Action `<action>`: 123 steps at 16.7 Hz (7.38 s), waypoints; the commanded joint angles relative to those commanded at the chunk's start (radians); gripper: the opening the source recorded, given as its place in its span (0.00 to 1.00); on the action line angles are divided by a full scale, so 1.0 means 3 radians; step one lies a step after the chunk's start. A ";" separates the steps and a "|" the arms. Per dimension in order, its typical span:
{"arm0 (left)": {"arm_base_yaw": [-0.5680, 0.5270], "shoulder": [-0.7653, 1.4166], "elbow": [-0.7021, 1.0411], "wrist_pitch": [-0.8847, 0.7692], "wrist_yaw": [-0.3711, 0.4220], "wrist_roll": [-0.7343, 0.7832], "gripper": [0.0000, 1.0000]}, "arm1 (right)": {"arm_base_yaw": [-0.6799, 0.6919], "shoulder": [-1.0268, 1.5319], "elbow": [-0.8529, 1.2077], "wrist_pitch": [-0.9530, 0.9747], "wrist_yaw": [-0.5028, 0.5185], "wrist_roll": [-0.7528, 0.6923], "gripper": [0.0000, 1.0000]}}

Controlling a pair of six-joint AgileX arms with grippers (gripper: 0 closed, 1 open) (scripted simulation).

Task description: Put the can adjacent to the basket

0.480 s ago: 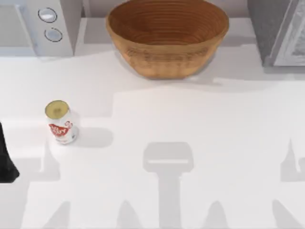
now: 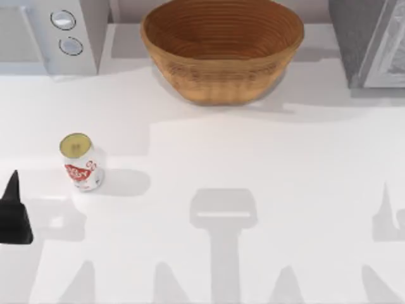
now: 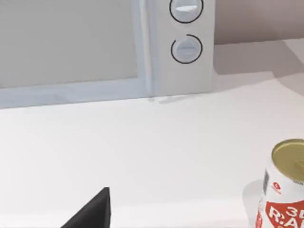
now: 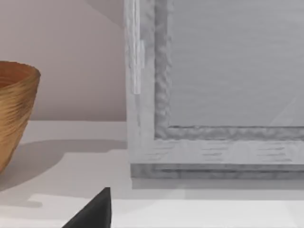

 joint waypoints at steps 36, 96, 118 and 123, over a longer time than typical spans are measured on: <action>-0.0676 0.5956 0.4547 -0.3049 -0.0019 0.1648 1.00 | 0.0000 0.0000 0.0000 0.0000 0.0000 0.0000 1.00; -0.1974 0.7074 0.6361 -0.3907 -0.0086 -0.2349 0.00 | 0.0000 0.0000 0.0000 0.0000 0.0000 0.0000 1.00; -0.2084 0.7150 0.6357 -0.3693 -0.0014 -0.2360 0.53 | 0.0000 0.0000 0.0000 0.0000 0.0000 0.0000 1.00; -0.2084 0.7150 0.6357 -0.3693 -0.0014 -0.2360 0.90 | 0.0000 0.0000 0.0000 0.0000 0.0000 0.0000 1.00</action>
